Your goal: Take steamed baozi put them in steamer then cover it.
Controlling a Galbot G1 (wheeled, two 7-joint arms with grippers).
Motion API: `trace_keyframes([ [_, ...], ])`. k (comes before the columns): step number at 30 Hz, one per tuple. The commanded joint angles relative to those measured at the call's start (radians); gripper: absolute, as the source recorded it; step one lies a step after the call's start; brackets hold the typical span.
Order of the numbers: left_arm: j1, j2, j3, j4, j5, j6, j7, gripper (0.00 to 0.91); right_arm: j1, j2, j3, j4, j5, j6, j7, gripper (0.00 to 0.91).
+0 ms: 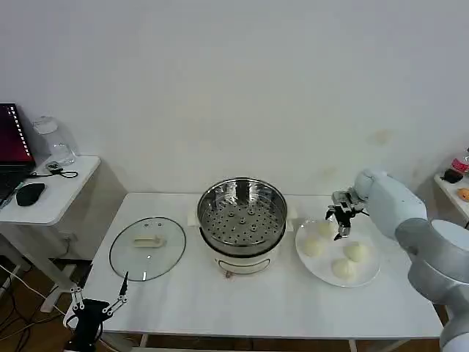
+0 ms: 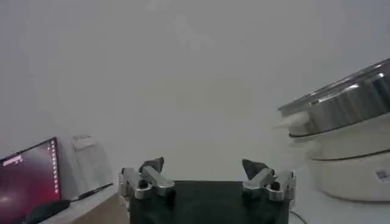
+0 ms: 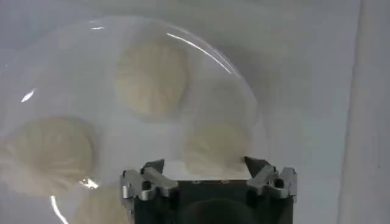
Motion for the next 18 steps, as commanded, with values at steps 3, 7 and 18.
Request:
trace_keyframes([
  [3, 0.006, 0.001, 0.0, -0.004, 0.003, -0.005, 0.0, 0.907, -0.005, 0.006, 0.023, -0.015, -0.027, -0.002, 0.013, 0.756],
  [7, 0.007, 0.001, 0.0, -0.003, 0.004, -0.009, 0.0, 0.907, -0.004, 0.005, 0.027, -0.014, -0.028, -0.001, 0.018, 0.715],
  [18, 0.015, -0.005, 0.0, 0.0, 0.008, -0.025, -0.001, 0.907, 0.001, 0.002, 0.032, -0.005, -0.051, 0.007, 0.028, 0.635],
])
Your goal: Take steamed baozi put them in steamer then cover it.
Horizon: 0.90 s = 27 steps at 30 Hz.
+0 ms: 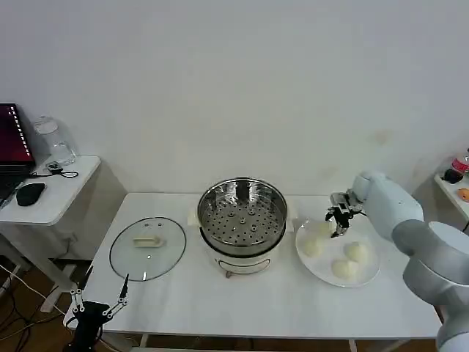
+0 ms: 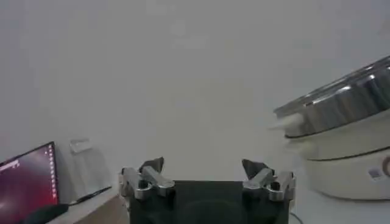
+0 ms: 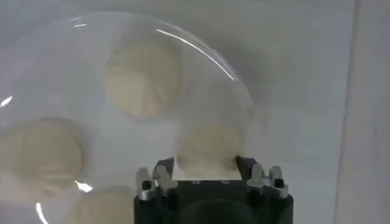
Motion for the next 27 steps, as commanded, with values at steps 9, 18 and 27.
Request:
trace_keyframes([
  [9, 0.004, -0.003, 0.002, 0.001, 0.01, -0.009, -0.001, 0.907, -0.008, -0.015, 0.04, 0.033, -0.029, 0.01, 0.01, 0.605],
  [18, -0.004, -0.009, 0.001, -0.005, 0.016, -0.002, -0.003, 0.907, 0.033, -0.093, 0.028, 0.167, -0.031, 0.03, 0.005, 0.595],
  [27, -0.013, -0.016, 0.009, -0.011, 0.034, 0.007, -0.003, 0.907, 0.203, -0.291, -0.205, 0.598, 0.112, 0.021, -0.004, 0.595],
])
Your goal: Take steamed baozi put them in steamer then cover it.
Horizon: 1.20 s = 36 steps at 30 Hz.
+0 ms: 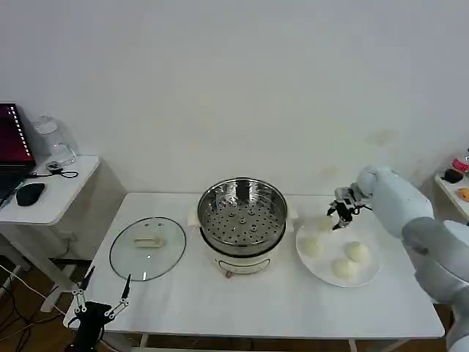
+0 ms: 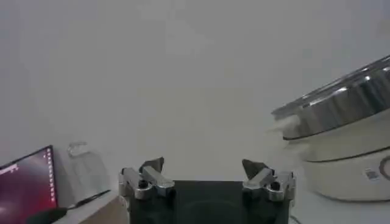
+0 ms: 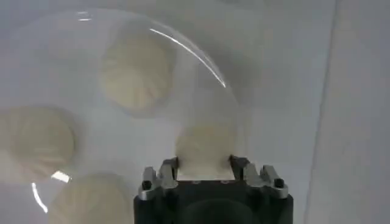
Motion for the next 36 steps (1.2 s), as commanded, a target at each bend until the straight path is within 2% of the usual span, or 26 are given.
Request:
trace_keyframes([
  [1, -0.004, -0.003, 0.003, -0.009, 0.008, 0.008, -0.001, 0.907, 0.147, -0.157, -0.162, 0.371, 0.09, 0.005, -0.004, 0.595],
  [10, 0.005, -0.025, 0.008, -0.027, 0.024, 0.009, 0.0, 0.907, 0.408, -0.25, -0.324, 0.723, 0.109, 0.049, -0.012, 0.595],
  [19, 0.018, -0.031, 0.005, -0.045, 0.026, 0.008, 0.0, 0.907, 0.479, -0.173, -0.353, 0.84, 0.077, 0.07, -0.012, 0.605],
  [26, 0.019, -0.034, -0.002, -0.047, 0.023, 0.006, -0.001, 0.907, 0.423, -0.045, -0.35, 0.813, 0.009, 0.073, 0.005, 0.595],
  [28, 0.019, -0.036, -0.006, -0.04, 0.019, 0.004, -0.001, 0.907, 0.391, 0.015, -0.336, 0.786, -0.035, 0.072, 0.008, 0.595],
  [36, 0.009, -0.03, -0.01, -0.033, 0.013, 0.004, 0.0, 0.907, 0.286, 0.143, -0.291, 0.66, -0.162, 0.11, 0.025, 0.605],
])
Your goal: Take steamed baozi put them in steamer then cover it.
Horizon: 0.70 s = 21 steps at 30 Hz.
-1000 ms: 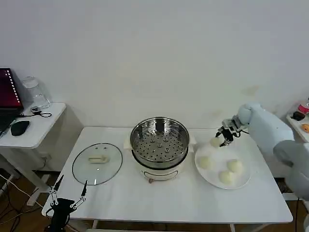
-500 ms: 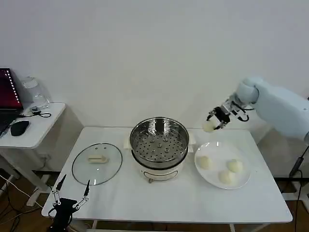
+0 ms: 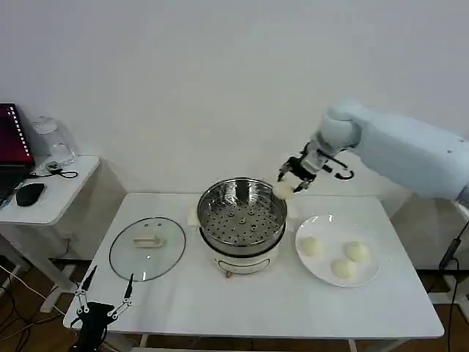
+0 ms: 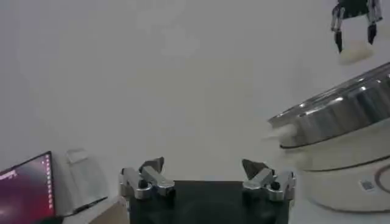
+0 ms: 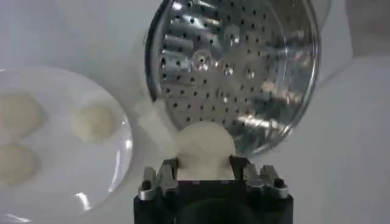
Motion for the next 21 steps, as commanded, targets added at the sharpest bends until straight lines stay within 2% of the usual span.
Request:
trace_keyframes([
  [1, -0.014, 0.004, 0.001, 0.001, -0.002, 0.006, 0.0, 0.907, -0.089, 0.161, 0.031, -0.081, -0.151, 0.033, 0.009, 0.605],
  [7, -0.018, 0.005, 0.002, -0.006, -0.008, 0.009, -0.001, 0.907, -0.159, 0.219, 0.071, -0.204, -0.238, 0.073, 0.021, 0.605],
  [21, -0.019, 0.01, 0.0, 0.012, -0.009, 0.007, -0.002, 0.907, -0.208, 0.323, 0.143, -0.39, -0.325, 0.126, 0.054, 0.595],
])
